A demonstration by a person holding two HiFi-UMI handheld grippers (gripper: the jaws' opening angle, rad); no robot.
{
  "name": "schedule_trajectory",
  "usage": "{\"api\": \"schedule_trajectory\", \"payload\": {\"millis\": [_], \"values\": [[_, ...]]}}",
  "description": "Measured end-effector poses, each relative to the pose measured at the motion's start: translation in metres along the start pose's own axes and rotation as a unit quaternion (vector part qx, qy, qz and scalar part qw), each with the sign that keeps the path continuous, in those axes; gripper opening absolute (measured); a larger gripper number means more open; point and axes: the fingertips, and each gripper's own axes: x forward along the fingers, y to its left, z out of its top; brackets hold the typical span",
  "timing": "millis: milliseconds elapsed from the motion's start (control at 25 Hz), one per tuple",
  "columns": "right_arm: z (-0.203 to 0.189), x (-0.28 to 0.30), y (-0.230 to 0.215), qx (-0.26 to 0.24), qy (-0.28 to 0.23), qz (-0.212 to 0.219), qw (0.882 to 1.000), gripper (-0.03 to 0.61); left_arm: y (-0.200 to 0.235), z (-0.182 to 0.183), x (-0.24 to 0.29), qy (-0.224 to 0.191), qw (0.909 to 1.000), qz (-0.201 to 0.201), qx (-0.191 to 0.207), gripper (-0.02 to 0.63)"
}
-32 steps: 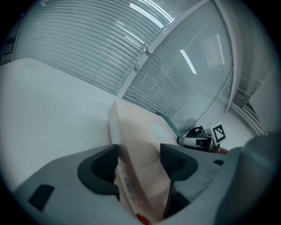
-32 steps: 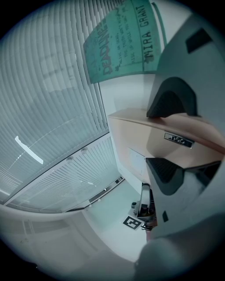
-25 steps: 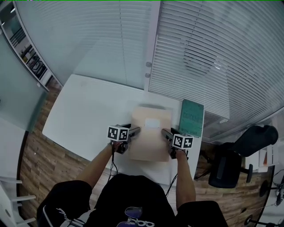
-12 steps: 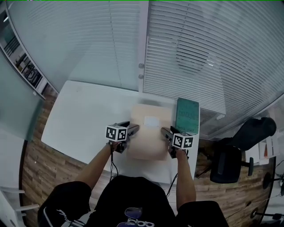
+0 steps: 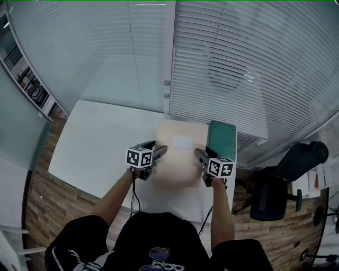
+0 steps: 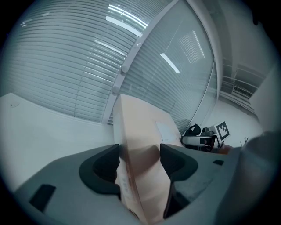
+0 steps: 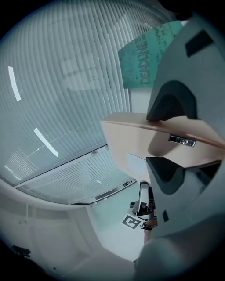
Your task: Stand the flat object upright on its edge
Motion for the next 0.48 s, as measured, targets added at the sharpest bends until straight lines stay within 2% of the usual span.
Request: {"api": "schedule_trajectory", "payload": {"millis": [160, 480], "values": [[0.021, -0.001, 0.000, -0.013, -0.021, -0.006, 1.000, 0.253, 0.000, 0.018, 0.001, -0.015, 0.9998, 0.000, 0.013, 0.293], [0.061, -0.001, 0.001, -0.064, -0.047, -0.023, 0.997, 0.244, -0.004, 0.067, 0.003, -0.053, 0.9965, 0.006, 0.064, 0.293]]}}
